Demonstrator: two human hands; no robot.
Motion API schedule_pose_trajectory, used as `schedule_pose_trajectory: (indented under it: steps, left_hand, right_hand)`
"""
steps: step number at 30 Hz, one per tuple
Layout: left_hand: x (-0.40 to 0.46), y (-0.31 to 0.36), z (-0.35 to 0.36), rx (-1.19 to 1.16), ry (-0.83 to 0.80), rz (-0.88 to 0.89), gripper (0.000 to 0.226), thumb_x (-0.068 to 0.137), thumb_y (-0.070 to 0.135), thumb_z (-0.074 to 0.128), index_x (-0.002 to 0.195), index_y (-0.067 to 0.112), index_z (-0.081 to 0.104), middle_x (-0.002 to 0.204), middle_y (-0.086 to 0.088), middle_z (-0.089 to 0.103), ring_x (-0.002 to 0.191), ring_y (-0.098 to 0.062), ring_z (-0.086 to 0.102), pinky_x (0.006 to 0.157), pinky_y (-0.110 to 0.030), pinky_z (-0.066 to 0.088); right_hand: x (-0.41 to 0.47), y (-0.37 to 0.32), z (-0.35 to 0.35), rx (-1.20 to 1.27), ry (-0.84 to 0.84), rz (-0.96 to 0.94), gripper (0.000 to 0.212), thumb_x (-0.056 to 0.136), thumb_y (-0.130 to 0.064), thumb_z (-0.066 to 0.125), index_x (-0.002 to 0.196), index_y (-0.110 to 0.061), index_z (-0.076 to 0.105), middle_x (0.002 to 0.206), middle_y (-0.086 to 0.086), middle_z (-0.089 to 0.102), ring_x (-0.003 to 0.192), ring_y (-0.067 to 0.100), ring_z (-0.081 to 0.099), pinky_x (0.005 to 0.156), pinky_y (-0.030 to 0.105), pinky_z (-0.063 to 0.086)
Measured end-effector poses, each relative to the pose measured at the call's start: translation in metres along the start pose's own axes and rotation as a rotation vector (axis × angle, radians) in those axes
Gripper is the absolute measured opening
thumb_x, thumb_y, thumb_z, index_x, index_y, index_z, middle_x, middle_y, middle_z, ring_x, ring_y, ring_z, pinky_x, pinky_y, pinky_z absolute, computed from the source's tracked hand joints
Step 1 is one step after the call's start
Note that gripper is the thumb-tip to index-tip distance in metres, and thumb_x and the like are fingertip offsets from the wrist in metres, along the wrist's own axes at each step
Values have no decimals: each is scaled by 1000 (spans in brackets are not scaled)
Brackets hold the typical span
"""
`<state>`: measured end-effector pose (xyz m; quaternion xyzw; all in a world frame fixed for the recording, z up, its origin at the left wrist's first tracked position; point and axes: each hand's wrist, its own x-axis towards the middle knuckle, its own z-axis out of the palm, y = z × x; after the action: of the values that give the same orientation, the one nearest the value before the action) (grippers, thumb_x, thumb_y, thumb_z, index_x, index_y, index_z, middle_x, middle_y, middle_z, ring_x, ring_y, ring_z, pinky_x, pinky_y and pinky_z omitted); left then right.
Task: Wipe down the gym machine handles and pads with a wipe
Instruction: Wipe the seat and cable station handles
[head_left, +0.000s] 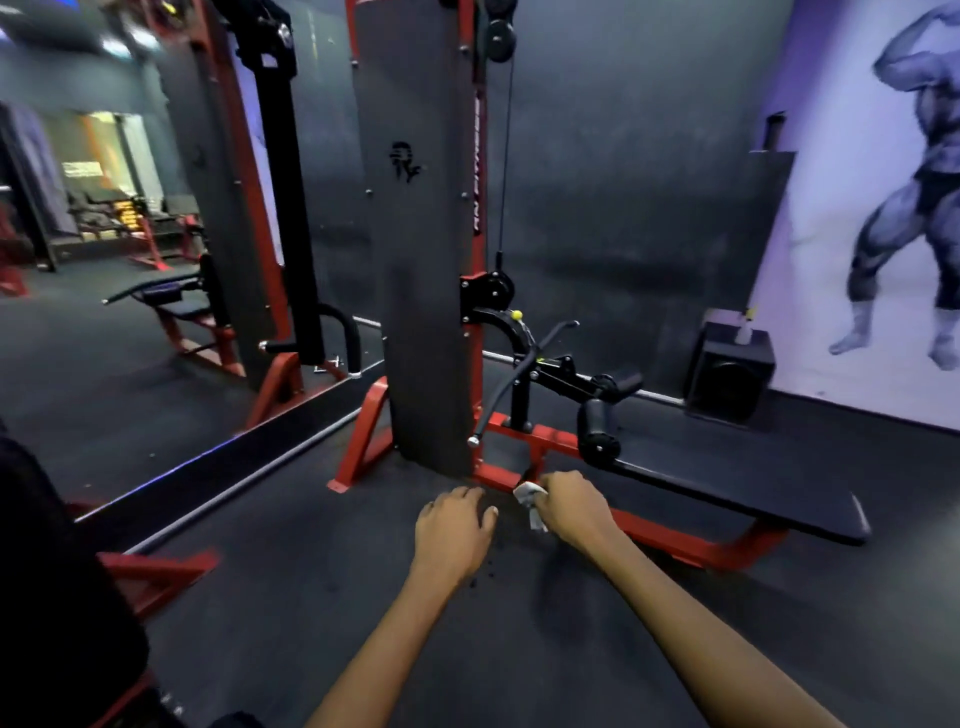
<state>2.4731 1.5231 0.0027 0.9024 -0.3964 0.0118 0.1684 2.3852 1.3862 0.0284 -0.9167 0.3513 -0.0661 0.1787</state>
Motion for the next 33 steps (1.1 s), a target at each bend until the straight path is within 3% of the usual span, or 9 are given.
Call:
schedule_pose_trajectory:
  steps: [5, 10, 21, 25, 29, 33]
  left_hand:
    - [74, -13, 5, 21, 27, -95, 44, 99, 42, 41, 137, 21, 50, 140, 2, 52, 125, -19, 50, 103, -32, 36]
    - [144, -49, 8, 77, 91, -217, 47, 99, 44, 41, 140, 21, 46, 140, 2, 51, 125, -18, 50, 104, -30, 34]
    - [285, -121, 8, 138, 219, -495, 47, 99, 42, 42, 142, 23, 43, 142, 4, 49, 130, -16, 45, 106, -28, 30]
    - [328, -154, 6, 141, 275, -578, 50, 99, 42, 42, 144, 21, 41, 146, 3, 46, 133, -15, 42, 111, -30, 29]
    - [368, -199, -1, 148, 353, -591, 49, 98, 39, 44, 143, 20, 42, 148, 2, 43, 137, -15, 38, 113, -30, 27]
    - [418, -256, -24, 181, 506, -512, 48, 97, 33, 50, 141, 15, 46, 152, -4, 38, 141, -21, 34, 115, -37, 28]
  right_hand:
    - [89, -10, -3, 1, -31, -101, 25, 86, -14, 49, 104, -10, 67, 109, 13, 66, 102, 32, 61, 77, 32, 48]
    - [182, -38, 15, 22, -77, -245, 29, 86, -17, 52, 110, -19, 68, 112, 14, 66, 106, 33, 60, 82, 35, 48]
    - [374, -114, 37, 107, -243, -500, 26, 89, -31, 50, 105, -22, 69, 107, 13, 67, 102, 33, 62, 80, 35, 49]
    - [436, -147, 46, 126, -282, -590, 25, 89, -23, 49, 104, -22, 70, 100, 8, 70, 96, 27, 65, 75, 32, 50]
    - [483, -184, 60, 191, -308, -657, 25, 91, -19, 46, 96, -18, 71, 84, 3, 70, 83, 23, 66, 66, 28, 48]
    - [535, -228, 77, 260, -240, -679, 23, 88, -16, 44, 88, -13, 67, 84, 11, 68, 81, 31, 65, 68, 41, 54]
